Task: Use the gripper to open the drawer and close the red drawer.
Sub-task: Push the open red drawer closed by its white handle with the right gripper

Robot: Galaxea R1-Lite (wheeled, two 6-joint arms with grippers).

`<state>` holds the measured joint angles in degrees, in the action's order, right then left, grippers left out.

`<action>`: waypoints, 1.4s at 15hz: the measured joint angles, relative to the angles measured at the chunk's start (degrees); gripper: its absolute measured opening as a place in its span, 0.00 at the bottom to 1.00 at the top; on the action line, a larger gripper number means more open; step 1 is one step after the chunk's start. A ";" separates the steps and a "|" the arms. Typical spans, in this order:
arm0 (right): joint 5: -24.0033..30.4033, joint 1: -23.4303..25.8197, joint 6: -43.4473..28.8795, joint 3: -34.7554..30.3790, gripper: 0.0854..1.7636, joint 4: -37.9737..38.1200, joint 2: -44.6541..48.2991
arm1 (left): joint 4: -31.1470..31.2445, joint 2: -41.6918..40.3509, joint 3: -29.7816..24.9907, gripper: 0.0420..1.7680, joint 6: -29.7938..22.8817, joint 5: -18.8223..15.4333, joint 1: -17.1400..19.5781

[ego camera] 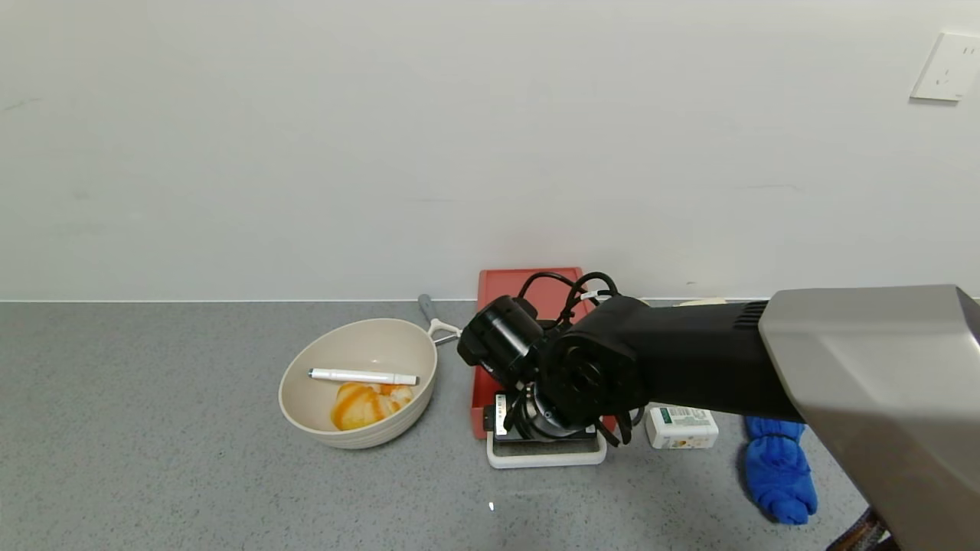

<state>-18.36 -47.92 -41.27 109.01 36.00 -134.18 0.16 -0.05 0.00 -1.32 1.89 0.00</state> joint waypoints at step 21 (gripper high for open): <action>-0.18 6.06 11.56 3.97 0.97 -15.08 -4.94 | 0.00 0.00 0.00 0.97 -0.05 0.01 0.00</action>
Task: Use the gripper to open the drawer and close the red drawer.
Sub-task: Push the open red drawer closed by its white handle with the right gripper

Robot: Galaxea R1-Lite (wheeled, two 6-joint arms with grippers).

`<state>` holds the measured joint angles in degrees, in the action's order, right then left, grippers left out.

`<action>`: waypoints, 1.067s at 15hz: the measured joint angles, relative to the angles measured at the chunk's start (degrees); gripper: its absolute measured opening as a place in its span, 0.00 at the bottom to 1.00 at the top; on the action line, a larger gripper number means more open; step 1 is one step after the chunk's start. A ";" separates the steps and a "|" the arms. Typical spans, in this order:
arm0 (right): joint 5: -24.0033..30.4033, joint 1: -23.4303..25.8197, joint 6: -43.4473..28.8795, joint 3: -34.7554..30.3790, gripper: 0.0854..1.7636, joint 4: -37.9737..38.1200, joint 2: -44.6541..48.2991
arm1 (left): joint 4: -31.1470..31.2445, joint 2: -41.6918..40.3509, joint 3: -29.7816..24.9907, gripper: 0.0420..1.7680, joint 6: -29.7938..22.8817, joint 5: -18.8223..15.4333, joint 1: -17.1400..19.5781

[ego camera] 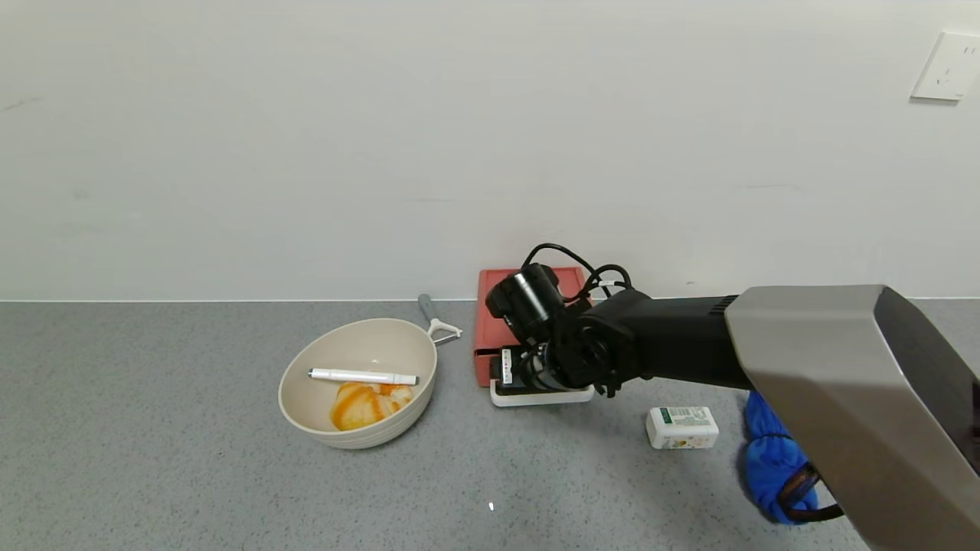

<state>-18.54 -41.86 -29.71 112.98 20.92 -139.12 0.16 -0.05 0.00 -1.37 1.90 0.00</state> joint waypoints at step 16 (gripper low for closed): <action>0.07 0.30 1.33 -0.15 0.97 -1.11 0.80 | 0.00 0.00 0.00 0.97 0.02 -0.01 0.00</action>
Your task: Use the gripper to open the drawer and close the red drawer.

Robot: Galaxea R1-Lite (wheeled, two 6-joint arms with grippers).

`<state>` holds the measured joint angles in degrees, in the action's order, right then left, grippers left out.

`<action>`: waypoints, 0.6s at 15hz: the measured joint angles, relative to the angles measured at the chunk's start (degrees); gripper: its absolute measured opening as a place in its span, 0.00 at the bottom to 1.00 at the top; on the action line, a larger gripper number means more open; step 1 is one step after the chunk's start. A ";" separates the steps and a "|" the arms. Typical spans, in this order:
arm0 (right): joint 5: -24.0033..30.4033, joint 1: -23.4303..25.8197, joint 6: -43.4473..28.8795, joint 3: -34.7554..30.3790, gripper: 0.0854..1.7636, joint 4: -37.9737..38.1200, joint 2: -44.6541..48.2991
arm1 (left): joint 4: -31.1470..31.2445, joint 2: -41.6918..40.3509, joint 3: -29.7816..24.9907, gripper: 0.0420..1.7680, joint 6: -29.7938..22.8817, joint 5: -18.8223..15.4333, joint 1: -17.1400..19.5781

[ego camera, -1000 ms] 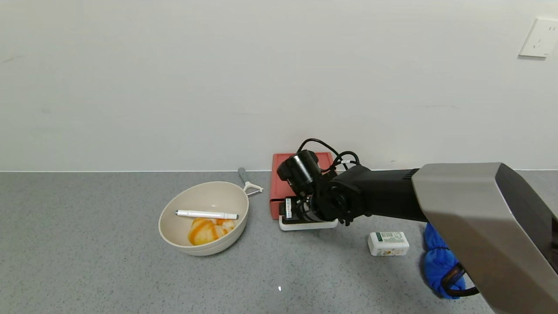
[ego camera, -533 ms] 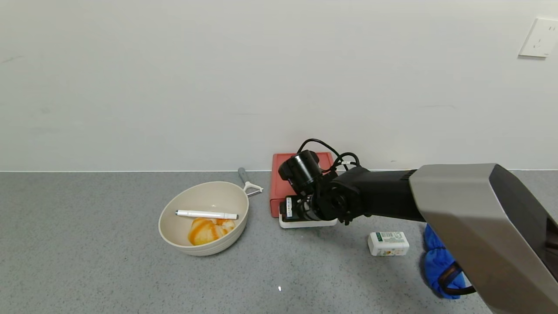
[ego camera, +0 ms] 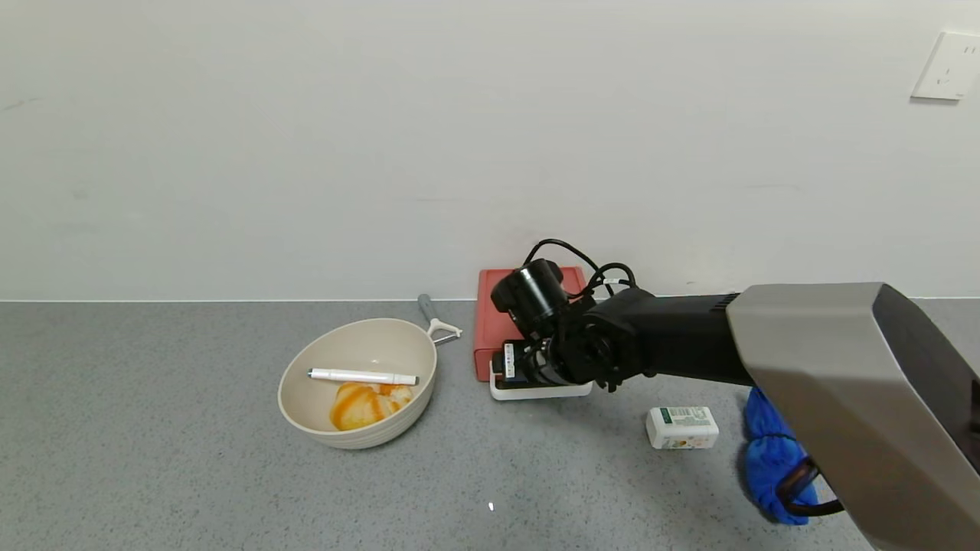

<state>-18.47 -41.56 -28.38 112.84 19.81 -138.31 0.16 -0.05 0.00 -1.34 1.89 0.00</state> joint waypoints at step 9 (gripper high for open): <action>0.30 -1.77 7.38 -12.45 0.97 0.06 23.10 | 0.02 0.00 0.00 0.97 -0.02 0.01 0.00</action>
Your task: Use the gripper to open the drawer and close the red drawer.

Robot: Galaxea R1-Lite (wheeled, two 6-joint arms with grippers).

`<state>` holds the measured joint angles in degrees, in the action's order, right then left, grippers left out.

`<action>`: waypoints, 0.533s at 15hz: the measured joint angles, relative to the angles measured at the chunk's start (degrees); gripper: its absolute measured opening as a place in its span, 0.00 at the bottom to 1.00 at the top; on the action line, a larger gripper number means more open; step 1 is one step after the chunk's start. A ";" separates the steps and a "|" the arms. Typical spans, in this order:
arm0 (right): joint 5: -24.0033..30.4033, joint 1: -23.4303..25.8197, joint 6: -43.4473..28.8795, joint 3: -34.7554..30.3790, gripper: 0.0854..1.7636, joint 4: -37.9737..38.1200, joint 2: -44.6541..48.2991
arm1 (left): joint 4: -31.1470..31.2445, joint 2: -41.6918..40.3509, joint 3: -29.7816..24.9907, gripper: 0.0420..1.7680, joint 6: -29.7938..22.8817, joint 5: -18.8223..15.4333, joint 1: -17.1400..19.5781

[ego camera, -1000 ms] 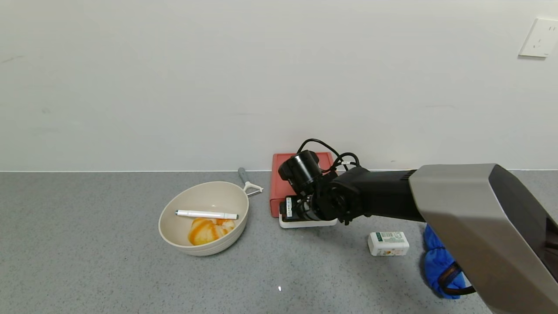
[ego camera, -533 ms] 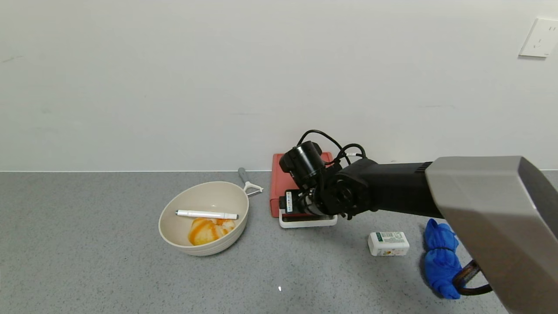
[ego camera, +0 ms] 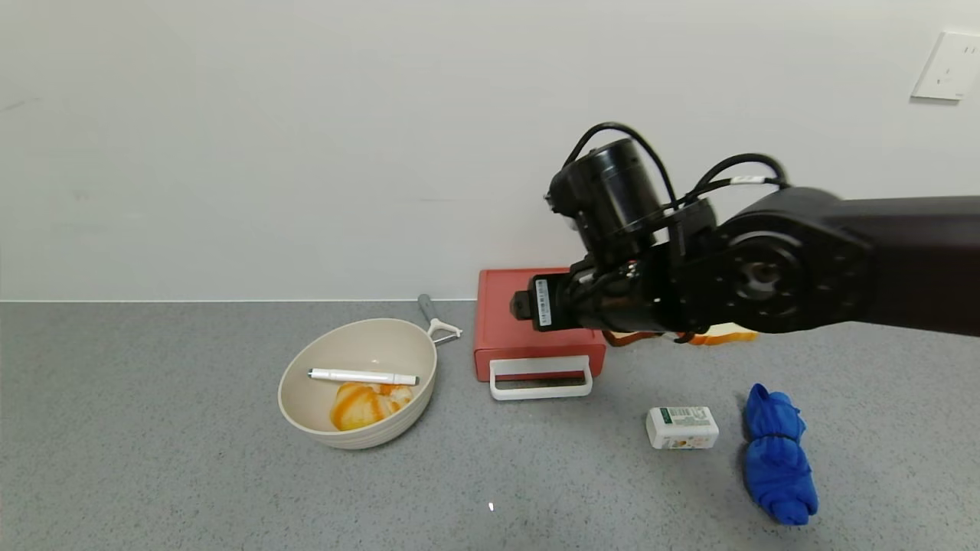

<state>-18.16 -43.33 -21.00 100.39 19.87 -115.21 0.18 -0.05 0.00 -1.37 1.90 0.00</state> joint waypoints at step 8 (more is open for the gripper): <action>0.00 0.55 6.24 -26.11 0.97 -0.72 35.26 | -0.02 0.00 0.00 0.97 0.02 -0.01 0.00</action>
<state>-18.16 -42.78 -14.76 74.28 19.15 -79.96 0.16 -0.05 0.00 -1.34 1.89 0.00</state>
